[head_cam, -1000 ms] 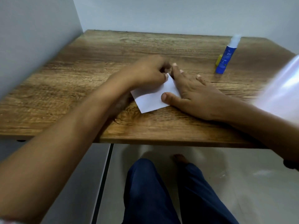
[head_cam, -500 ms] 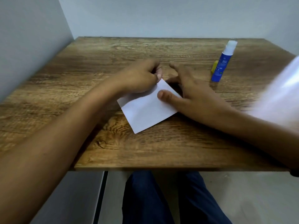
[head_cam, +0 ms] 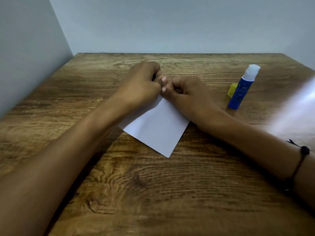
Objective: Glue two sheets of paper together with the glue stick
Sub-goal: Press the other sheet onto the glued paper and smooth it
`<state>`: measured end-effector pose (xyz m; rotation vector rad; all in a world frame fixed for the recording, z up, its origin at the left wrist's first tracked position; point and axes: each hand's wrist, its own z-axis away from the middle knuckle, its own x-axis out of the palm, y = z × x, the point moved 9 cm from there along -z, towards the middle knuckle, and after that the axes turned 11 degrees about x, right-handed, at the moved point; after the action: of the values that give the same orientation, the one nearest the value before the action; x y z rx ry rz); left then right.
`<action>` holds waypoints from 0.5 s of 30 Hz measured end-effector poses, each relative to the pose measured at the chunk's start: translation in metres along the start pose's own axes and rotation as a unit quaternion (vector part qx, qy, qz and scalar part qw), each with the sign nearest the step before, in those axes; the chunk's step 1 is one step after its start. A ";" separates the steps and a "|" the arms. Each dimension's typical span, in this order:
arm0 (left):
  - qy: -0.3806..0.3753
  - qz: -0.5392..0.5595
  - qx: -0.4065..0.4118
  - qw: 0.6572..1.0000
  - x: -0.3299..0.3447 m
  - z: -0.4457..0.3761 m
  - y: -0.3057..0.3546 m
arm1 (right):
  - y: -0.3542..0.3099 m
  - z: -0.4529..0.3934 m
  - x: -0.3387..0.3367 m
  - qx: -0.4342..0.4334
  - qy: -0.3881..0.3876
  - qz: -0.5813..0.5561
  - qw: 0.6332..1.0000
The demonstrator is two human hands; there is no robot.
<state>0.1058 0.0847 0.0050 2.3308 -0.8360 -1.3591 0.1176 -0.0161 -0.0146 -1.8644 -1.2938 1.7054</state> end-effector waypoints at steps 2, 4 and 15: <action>0.023 -0.027 0.016 0.999 -0.008 0.002 0.005 | 0.002 0.000 -0.001 0.003 -0.004 -0.004 1.000; 0.071 -0.044 0.015 0.996 -0.026 0.003 0.004 | 0.007 -0.002 -0.007 0.019 0.004 -0.031 0.999; 0.132 -0.068 -0.045 0.988 -0.044 0.022 -0.001 | 0.032 -0.009 -0.018 0.091 0.040 -0.215 0.971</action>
<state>0.0705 0.1137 0.0236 2.4622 -0.5346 -1.0776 0.1406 -0.0440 -0.0243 -1.4081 -1.3395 1.4469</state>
